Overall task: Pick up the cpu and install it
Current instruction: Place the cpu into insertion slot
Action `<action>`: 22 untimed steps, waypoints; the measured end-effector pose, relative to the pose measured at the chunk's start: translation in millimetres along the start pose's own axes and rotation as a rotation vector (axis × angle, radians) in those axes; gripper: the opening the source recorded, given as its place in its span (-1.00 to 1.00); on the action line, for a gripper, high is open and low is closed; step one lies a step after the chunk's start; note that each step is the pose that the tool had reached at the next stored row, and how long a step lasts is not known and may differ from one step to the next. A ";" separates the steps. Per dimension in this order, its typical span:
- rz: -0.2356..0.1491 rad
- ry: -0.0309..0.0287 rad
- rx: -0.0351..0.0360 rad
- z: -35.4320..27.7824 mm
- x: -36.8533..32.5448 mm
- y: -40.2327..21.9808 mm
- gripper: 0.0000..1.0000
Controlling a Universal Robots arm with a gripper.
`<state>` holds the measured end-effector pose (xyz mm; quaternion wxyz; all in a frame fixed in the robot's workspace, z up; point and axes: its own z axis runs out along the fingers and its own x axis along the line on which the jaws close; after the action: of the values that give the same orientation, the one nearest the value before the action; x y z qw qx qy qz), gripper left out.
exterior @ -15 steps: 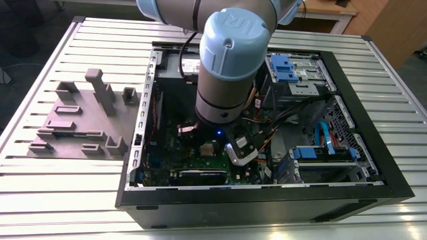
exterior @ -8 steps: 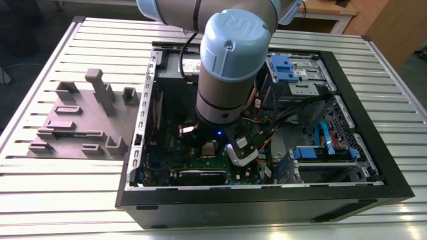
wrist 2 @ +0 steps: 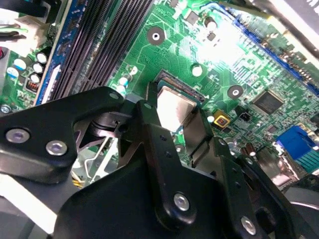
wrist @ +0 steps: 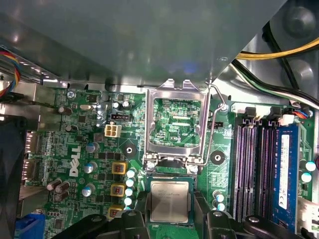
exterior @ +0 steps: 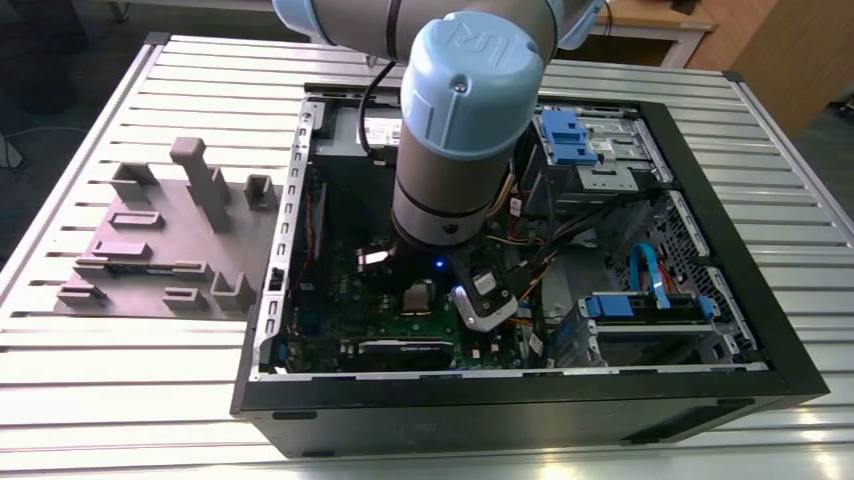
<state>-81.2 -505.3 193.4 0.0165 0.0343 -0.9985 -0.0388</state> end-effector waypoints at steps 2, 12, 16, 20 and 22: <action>0.000 0.0001 0.0002 -0.1 0.0 -0.8 -0.09; 0.021 -0.0015 -0.0004 0.1 -0.7 -2.0 -0.09; 0.024 -0.0018 -0.0005 0.3 -0.8 -2.0 -0.09; 0.024 -0.0020 -0.0020 0.4 -0.7 -2.0 -0.09; 0.024 -0.0019 -0.0023 0.3 -0.4 -2.0 -0.09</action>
<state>-80.6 -507.2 192.9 0.0160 0.0225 -0.9988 -0.0398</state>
